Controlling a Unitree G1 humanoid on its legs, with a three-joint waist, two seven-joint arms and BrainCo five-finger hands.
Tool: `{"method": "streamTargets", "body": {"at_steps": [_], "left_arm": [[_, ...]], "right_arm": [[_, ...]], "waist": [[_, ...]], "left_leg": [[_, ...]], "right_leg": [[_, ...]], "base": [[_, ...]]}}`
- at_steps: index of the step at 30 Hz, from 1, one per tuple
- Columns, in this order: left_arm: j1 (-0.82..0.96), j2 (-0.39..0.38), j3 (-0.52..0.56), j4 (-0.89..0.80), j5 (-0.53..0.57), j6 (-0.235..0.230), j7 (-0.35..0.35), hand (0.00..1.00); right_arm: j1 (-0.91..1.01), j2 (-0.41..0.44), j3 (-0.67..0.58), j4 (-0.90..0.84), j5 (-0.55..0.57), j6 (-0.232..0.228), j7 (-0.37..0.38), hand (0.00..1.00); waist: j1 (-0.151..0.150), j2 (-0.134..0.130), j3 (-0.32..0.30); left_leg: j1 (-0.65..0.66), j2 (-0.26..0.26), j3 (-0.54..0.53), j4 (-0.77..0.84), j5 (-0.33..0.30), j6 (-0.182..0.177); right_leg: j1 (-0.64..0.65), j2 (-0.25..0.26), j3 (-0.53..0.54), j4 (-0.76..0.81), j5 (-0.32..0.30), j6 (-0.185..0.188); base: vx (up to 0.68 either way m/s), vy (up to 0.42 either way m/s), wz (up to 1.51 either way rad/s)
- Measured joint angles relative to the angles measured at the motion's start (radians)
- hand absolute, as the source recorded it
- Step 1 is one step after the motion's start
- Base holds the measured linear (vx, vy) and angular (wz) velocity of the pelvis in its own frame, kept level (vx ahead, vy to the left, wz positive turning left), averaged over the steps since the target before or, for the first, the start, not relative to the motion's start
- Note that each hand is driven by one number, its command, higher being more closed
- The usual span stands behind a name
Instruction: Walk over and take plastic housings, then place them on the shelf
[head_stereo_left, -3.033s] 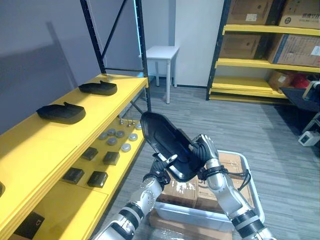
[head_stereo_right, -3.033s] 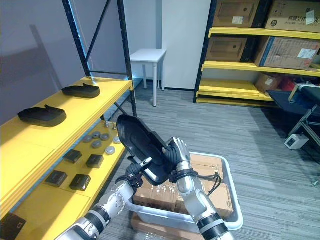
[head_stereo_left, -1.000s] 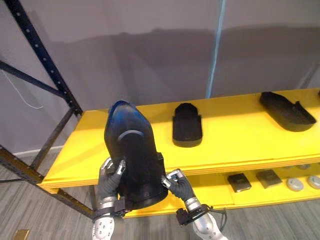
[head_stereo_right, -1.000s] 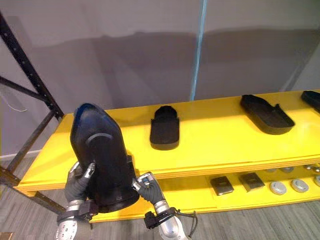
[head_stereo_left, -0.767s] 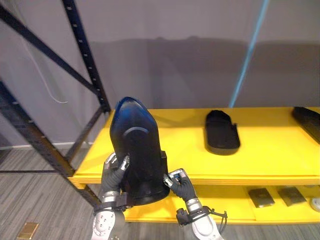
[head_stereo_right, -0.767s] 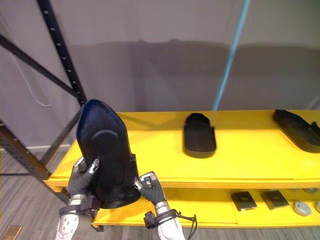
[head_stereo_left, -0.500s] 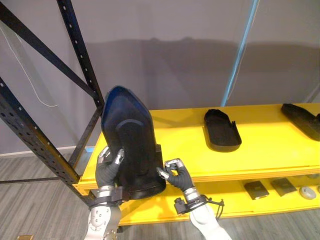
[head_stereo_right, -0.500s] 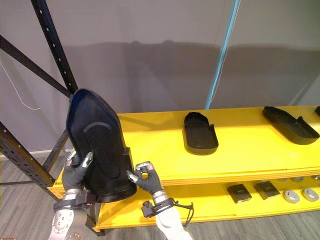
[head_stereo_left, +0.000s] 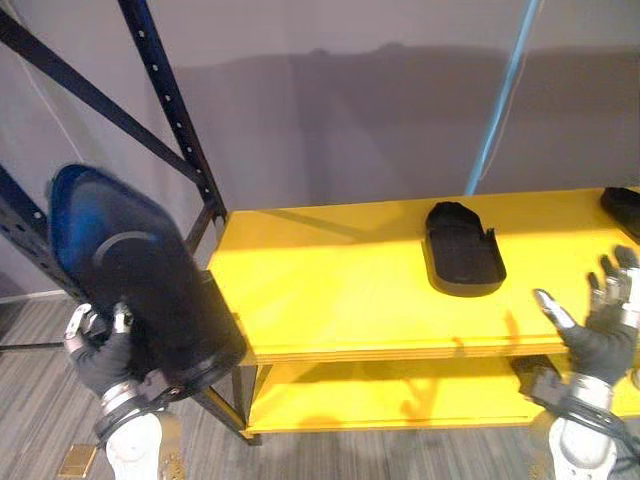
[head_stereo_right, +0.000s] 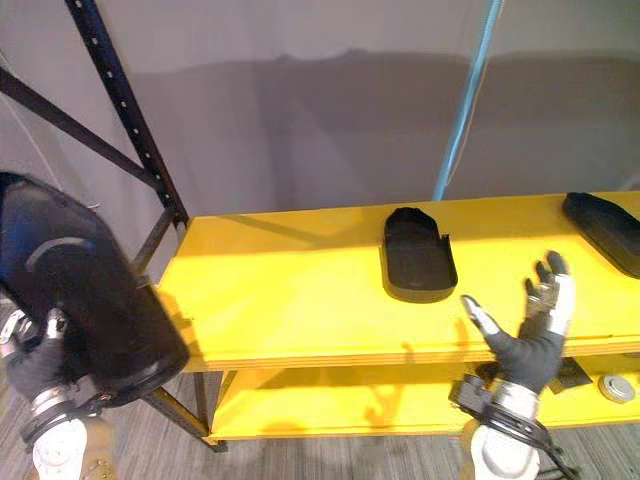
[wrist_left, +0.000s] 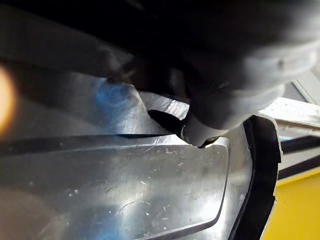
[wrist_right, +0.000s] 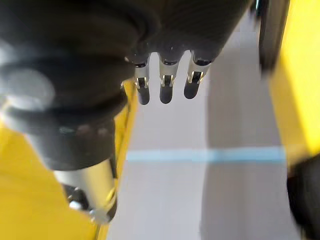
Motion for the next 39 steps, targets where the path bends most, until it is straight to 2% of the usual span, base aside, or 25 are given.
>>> {"method": "streamTargets", "body": {"at_steps": [2, 5, 6, 8, 9, 12, 13, 16, 18, 21, 23, 26, 30, 31, 34, 39], "left_arm": [[-0.002, 0.026, 0.022, 0.011, 0.0, 0.0, -0.009, 1.0], [-0.021, 0.1, 0.057, 0.078, -0.024, -0.001, -0.048, 1.0], [-0.048, 0.156, 0.058, 0.146, -0.065, -0.001, -0.08, 1.0], [-0.08, 0.211, 0.051, 0.209, -0.113, -0.002, -0.111, 1.0], [-0.129, 0.275, 0.027, 0.278, -0.177, -0.002, -0.141, 1.0], [-0.226, 0.38, -0.03, 0.369, -0.255, -0.003, -0.172, 1.0], [-0.286, 0.438, -0.067, 0.423, -0.31, -0.006, -0.196, 1.0], [-0.403, 0.533, -0.126, 0.525, -0.402, -0.006, -0.214, 1.0], [-0.511, 0.612, -0.173, 0.605, -0.478, -0.006, -0.238, 1.0], [-0.59, 0.682, -0.248, 0.709, -0.57, 0.002, -0.281, 1.0], [-0.625, 0.709, -0.289, 0.772, -0.603, 0.008, -0.302, 1.0], [-0.713, 0.755, -0.371, 0.864, -0.61, 0.051, -0.332, 1.0], [-0.815, 0.757, -0.461, 0.951, -0.586, 0.084, -0.363, 1.0], [-0.846, 0.758, -0.484, 0.98, -0.569, 0.091, -0.366, 0.0], [-0.944, 0.757, -0.495, 1.074, -0.497, 0.115, -0.377, 0.0], [-1.007, 0.755, -0.495, 1.146, -0.429, 0.141, -0.382, 0.0]], "right_arm": [[0.045, 0.005, -0.058, 0.106, 0.016, -0.01, -0.008, 0.0], [0.126, 0.01, -0.084, 0.343, 0.012, 0.003, -0.012, 0.0], [0.167, 0.013, -0.085, 0.478, 0.01, 0.027, -0.004, 0.0], [0.193, 0.012, -0.083, 0.619, -0.011, 0.043, 0.008, 0.0], [0.197, 0.007, -0.083, 0.776, -0.015, 0.058, 0.028, 0.0], [0.182, 0.007, -0.074, 0.975, -0.018, 0.088, 0.057, 0.0], [0.179, 0.004, -0.053, 1.046, -0.022, 0.108, 0.086, 0.0], [0.177, -0.011, 0.007, 1.121, -0.039, 0.125, 0.128, 0.0], [0.175, -0.025, 0.073, 1.13, -0.084, 0.139, 0.165, 0.0], [0.166, -0.047, 0.137, 1.157, -0.11, 0.147, 0.197, 0.0], [0.155, -0.064, 0.178, 1.179, -0.119, 0.156, 0.208, 0.0], [0.133, -0.076, 0.229, 1.197, -0.124, 0.163, 0.22, 0.0], [0.116, -0.08, 0.266, 1.203, -0.15, 0.177, 0.225, 0.0], [0.107, -0.08, 0.281, 1.204, -0.154, 0.183, 0.225, 0.0], [0.101, -0.078, 0.299, 1.203, -0.154, 0.186, 0.225, 0.0], [0.101, -0.073, 0.303, 1.207, -0.153, 0.196, 0.226, 0.0]], "waist": [[-0.016, 0.002, 0.0], [-0.04, 0.011, 0.007], [-0.047, 0.019, 0.012], [-0.048, 0.026, 0.018], [-0.05, 0.029, 0.03], [-0.048, 0.026, 0.075], [-0.048, 0.022, 0.105], [-0.048, 0.01, 0.153], [-0.051, -0.007, 0.196], [-0.045, -0.019, 0.228], [-0.035, -0.02, 0.23], [-0.031, -0.02, 0.244], [-0.03, -0.023, 0.267], [-0.03, -0.026, 0.27], [-0.031, -0.034, 0.277], [-0.032, -0.036, 0.278]], "left_leg": [[-0.011, 0.005, 0.021, 0.0, -0.001, -0.001], [-0.026, 0.014, 0.049, 0.0, -0.001, -0.002], [-0.029, 0.018, 0.059, 0.0, -0.002, -0.003], [-0.033, 0.023, 0.075, 0.0, -0.005, -0.007], [-0.043, 0.027, 0.084, 0.0, -0.005, -0.007], [-0.068, 0.031, 0.094, 0.001, 0.001, -0.009], [-0.089, 0.031, 0.103, 0.007, 0.002, -0.008], [-0.129, 0.034, 0.11, 0.036, 0.002, -0.008], [-0.165, 0.04, 0.109, 0.071, 0.0, -0.008], [-0.17, 0.054, 0.117, 0.099, -0.013, -0.018], [-0.179, 0.061, 0.129, 0.107, -0.016, -0.022], [-0.2, 0.07, 0.131, 0.111, -0.014, -0.023], [-0.199, 0.069, 0.129, 0.112, -0.011, -0.025], [-0.199, 0.069, 0.13, 0.113, -0.011, -0.025], [-0.197, 0.069, 0.13, 0.113, -0.011, -0.026], [-0.193, 0.072, 0.134, 0.111, -0.012, -0.028]], "right_leg": [[-0.019, 0.005, 0.019, 0.002, 0.002, -0.002], [-0.055, 0.015, 0.051, 0.003, 0.009, -0.008], [-0.065, 0.019, 0.062, 0.003, 0.01, -0.009], [-0.08, 0.024, 0.079, 0.004, 0.011, -0.012], [-0.1, 0.029, 0.093, 0.01, 0.014, -0.015], [-0.143, 0.033, 0.107, 0.038, 0.014, -0.015], [-0.178, 0.033, 0.121, 0.058, 0.014, -0.016], [-0.229, 0.033, 0.145, 0.097, 0.012, -0.017], [-0.274, 0.032, 0.155, 0.146, -0.004, -0.021], [-0.298, 0.04, 0.162, 0.202, -0.031, -0.028], [-0.323, 0.045, 0.175, 0.232, -0.043, -0.032], [-0.352, 0.052, 0.176, 0.254, -0.048, -0.035], [-0.354, 0.05, 0.175, 0.266, -0.052, -0.037], [-0.357, 0.05, 0.176, 0.269, -0.054, -0.038], [-0.363, 0.048, 0.176, 0.29, -0.067, -0.042], [-0.363, 0.049, 0.178, 0.29, -0.069, -0.044]], "base": [[0.03, 0.01, -0.29], [0.03, 0.004, -0.32], [0.02, 0.0, -0.26], [0.01, -0.005, -0.28], [0.0, -0.007, -0.26], [-0.05, -0.009, -0.15], [-0.05, 0.003, -0.17], [-0.06, 0.005, -0.12], [-0.09, -0.017, -0.01], [-0.08, -0.036, -0.05], [-0.07, -0.039, -0.14], [-0.05, -0.036, -0.03], [0.0, 0.0, 0.01], [0.0, 0.0, 0.0], [0.0, 0.0, 0.0], [0.0, 0.0, 0.0]]}}
